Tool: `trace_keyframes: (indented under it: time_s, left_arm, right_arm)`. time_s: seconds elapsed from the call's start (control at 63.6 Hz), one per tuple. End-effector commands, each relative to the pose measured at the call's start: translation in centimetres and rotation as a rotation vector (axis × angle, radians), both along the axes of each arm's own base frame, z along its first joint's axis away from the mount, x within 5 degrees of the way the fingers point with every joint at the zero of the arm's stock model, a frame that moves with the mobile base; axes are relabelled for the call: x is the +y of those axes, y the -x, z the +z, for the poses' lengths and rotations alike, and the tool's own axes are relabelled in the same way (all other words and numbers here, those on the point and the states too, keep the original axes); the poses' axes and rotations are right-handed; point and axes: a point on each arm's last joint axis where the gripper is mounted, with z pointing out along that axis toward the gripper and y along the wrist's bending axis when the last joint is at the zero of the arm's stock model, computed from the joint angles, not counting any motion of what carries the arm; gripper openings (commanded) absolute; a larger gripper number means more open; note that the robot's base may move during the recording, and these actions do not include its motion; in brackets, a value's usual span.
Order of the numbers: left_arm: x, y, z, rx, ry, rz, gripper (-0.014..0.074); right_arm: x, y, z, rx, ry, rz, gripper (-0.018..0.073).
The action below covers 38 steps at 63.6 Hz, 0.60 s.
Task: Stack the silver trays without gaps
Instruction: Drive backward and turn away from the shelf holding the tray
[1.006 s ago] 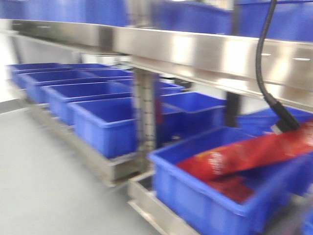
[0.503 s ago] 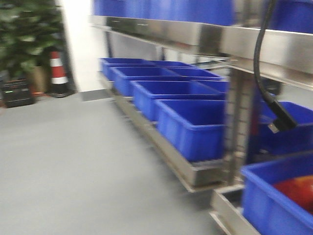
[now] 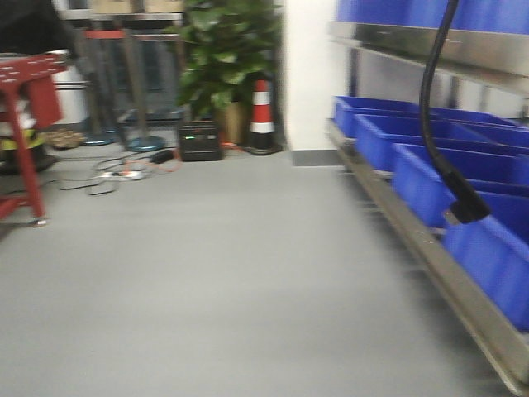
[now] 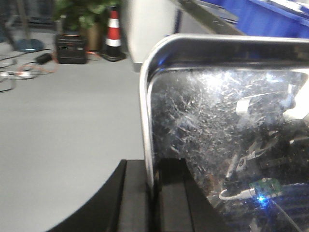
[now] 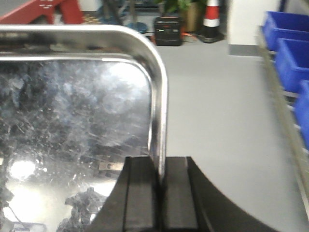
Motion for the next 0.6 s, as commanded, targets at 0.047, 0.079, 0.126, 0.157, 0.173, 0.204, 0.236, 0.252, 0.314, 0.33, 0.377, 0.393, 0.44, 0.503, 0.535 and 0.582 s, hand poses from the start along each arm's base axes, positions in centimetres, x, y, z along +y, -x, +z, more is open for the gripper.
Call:
trace_keyframes:
  time_s: [0.047,0.079,0.126,0.157,0.173,0.204,0.236,0.252,0.314,0.33,0.377,0.393,0.44,0.503,0.535,0.582]
  left_arm:
    - [-0.60,0.40,1.05,-0.060,0.055,-0.037,-0.0017]
    - [-0.60,0.40,1.05,-0.060,0.055,-0.037,-0.0017]
    - [-0.60,0.40,1.05,-0.060,0.055,-0.037,-0.0017]
    - [-0.60,0.40,1.05,-0.060,0.055,-0.037,-0.0017]
    - [-0.60,0.40,1.05,-0.060,0.055,-0.037,-0.0017]
    - [-0.60,0.40,1.05,-0.060,0.055,-0.037,-0.0017]
    - [-0.60,0.40,1.05,-0.060,0.055,-0.037,-0.0017]
    - [-0.60,0.40,1.05,-0.060,0.055,-0.037,-0.0017]
    - [-0.60,0.40,1.05,-0.060,0.055,-0.037,-0.0017]
    - [-0.60,0.40,1.05,-0.060,0.055,-0.037,-0.0017]
    - [-0.60,0.40,1.05,-0.060,0.055,-0.037,-0.0017]
    - [-0.60,0.40,1.05,-0.060,0.055,-0.037,-0.0017]
    - [-0.60,0.40,1.05,-0.060,0.055,-0.037,-0.0017]
    - [-0.60,0.40,1.05,-0.060,0.055,-0.037,-0.0017]
    - [-0.60,0.40,1.05,-0.060,0.055,-0.037,-0.0017]
    - [-0.60,0.40,1.05,-0.060,0.055,-0.037,-0.0017]
  right_arm:
    - [1.81,0.44,1.82,-0.152,-0.111,0.159,-0.0078]
    - [1.81,0.44,1.82,-0.152,-0.111,0.159,-0.0078]
    - [1.81,0.44,1.82,-0.152,-0.111,0.159,-0.0078]
    - [1.81,0.44,1.82,-0.152,-0.111,0.159,-0.0078]
    - [1.81,0.44,1.82,-0.152,-0.111,0.159,-0.0078]
    - [1.81,0.44,1.82,-0.152,-0.111,0.159,-0.0078]
    - [1.81,0.44,1.82,-0.152,-0.111,0.159,-0.0078]
    - [1.81,0.44,1.82,-0.152,-0.111,0.159,-0.0078]
    - [1.81,0.44,1.82,-0.152,-0.111,0.159,-0.0078]
    - [1.81,0.44,1.82,-0.152,-0.111,0.159,-0.0078]
    - [1.81,0.44,1.82,-0.152,-0.111,0.159,-0.0078]
    - [1.81,0.44,1.82,-0.152,-0.111,0.159,-0.0078]
    - [1.81,0.44,1.82,-0.152,-0.111,0.159,-0.0078]
    - [1.81,0.44,1.82,-0.152,-0.111,0.159,-0.0078]
    - [1.81,0.44,1.82,-0.152,-0.111,0.159,-0.0078]
    - [1.81,0.44,1.82,-0.152,-0.111,0.159,-0.0078]
